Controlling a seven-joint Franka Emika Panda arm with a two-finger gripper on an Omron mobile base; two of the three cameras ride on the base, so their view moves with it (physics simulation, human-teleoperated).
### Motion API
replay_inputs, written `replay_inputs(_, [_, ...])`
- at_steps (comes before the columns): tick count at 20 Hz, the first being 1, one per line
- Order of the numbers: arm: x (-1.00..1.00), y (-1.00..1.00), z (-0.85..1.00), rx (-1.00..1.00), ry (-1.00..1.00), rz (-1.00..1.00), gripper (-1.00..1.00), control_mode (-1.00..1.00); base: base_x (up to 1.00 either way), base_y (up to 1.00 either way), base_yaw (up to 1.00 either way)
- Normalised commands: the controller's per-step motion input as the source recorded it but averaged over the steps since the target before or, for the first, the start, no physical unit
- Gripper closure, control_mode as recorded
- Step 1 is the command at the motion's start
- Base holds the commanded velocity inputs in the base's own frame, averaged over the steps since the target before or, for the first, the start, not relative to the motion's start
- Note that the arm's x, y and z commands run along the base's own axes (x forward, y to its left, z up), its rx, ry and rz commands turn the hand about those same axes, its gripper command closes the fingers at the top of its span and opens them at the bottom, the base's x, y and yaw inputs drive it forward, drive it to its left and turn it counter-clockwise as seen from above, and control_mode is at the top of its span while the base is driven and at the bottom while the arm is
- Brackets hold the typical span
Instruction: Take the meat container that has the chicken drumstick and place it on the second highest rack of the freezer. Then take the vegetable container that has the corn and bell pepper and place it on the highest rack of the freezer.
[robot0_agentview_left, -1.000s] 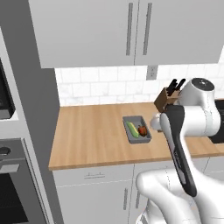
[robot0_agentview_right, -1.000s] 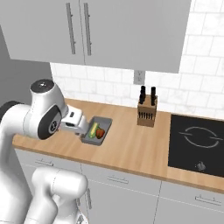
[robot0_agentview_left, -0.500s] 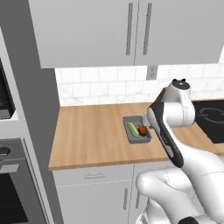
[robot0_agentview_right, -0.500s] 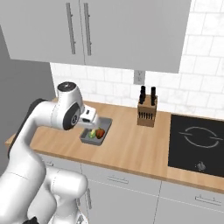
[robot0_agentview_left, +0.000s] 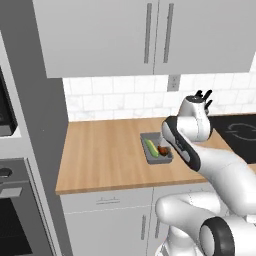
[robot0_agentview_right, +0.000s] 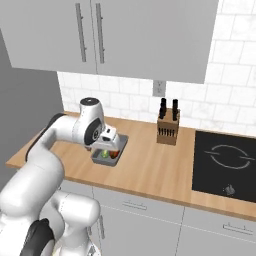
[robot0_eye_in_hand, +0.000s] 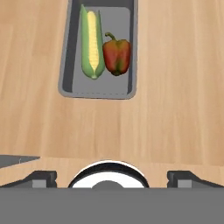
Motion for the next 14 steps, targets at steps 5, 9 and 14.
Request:
replay_inputs(5, [0.08,-0.14,-0.41,0.00,0.02,-0.02,-1.00,-1.00,0.00,0.00,0.00])
replay_inputs(9, [0.05,-0.15,-0.26,0.00,0.00,-0.05,-1.00,-1.00,0.00,0.00,0.00])
replay_inputs(14, [0.32,0.00,-0.22,0.00,0.00,-0.05,-1.00,-1.00,0.00,0.00,0.00])
